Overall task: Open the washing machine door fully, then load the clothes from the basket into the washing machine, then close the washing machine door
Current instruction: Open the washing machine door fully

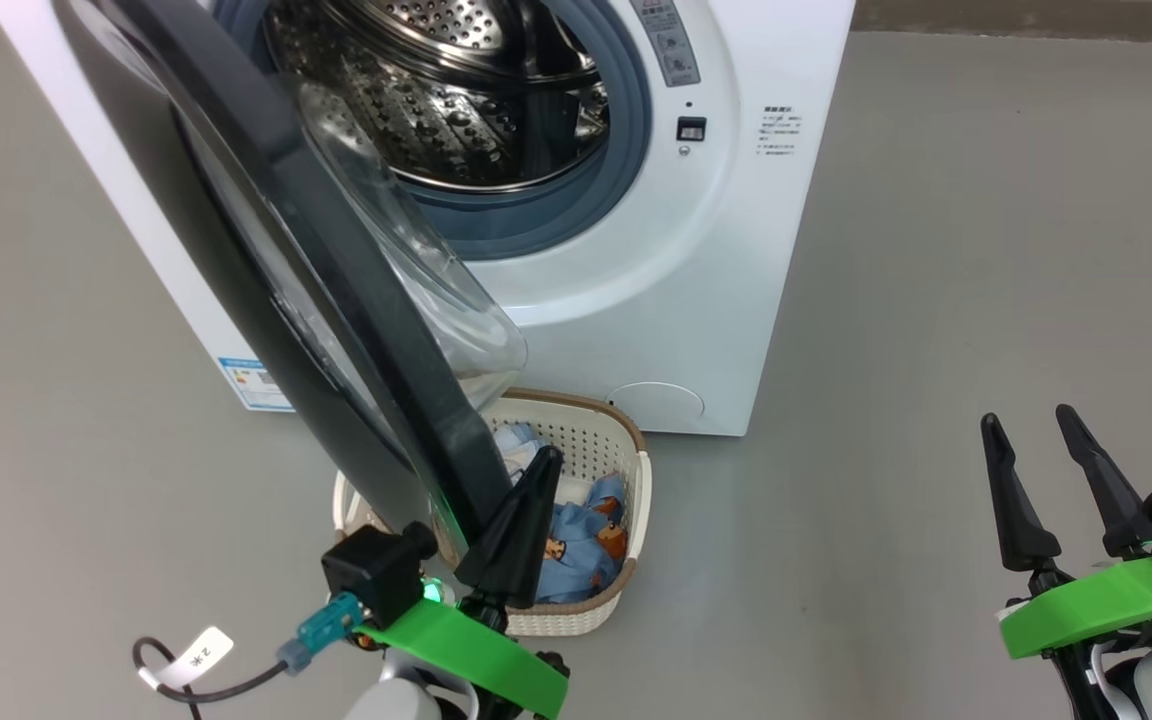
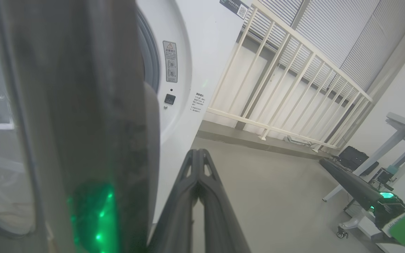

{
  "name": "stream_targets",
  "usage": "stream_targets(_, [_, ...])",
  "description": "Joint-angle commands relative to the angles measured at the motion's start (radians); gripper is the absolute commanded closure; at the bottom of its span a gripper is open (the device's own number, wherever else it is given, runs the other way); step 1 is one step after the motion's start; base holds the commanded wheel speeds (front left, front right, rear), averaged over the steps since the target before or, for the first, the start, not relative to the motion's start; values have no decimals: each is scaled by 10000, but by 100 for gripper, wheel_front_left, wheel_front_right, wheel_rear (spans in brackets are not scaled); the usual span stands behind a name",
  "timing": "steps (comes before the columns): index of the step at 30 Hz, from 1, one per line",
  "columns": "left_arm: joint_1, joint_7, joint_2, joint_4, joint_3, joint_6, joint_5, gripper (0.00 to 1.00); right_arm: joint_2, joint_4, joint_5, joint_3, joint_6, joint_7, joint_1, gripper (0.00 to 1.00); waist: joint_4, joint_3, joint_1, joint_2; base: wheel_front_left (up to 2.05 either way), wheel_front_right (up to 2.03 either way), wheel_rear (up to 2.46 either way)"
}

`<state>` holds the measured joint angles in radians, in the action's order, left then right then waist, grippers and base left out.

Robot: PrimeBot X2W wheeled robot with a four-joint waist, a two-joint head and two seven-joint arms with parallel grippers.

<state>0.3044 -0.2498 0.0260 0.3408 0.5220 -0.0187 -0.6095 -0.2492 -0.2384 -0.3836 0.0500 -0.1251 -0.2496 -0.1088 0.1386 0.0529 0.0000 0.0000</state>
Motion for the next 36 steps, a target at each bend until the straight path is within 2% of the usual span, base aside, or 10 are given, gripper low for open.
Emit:
stream_targets(1, [176,-119,243,-96,-649,67,15,100,-185,280,131,119,-56,-122,6,0,66,-11,0,0,0,0,0])
stream_targets(19, [-663,-120,243,-526,-1240,177,693,100,-235,426,248,85,-56,-122,93,0,1009,-42,0,0,0,0,0])
stream_targets(36, [-1577,-120,523,-1338,-2180,711,1049,100,-285,503,316,60,-56,-122,119,0,1917,81,0,0,0,0,0])
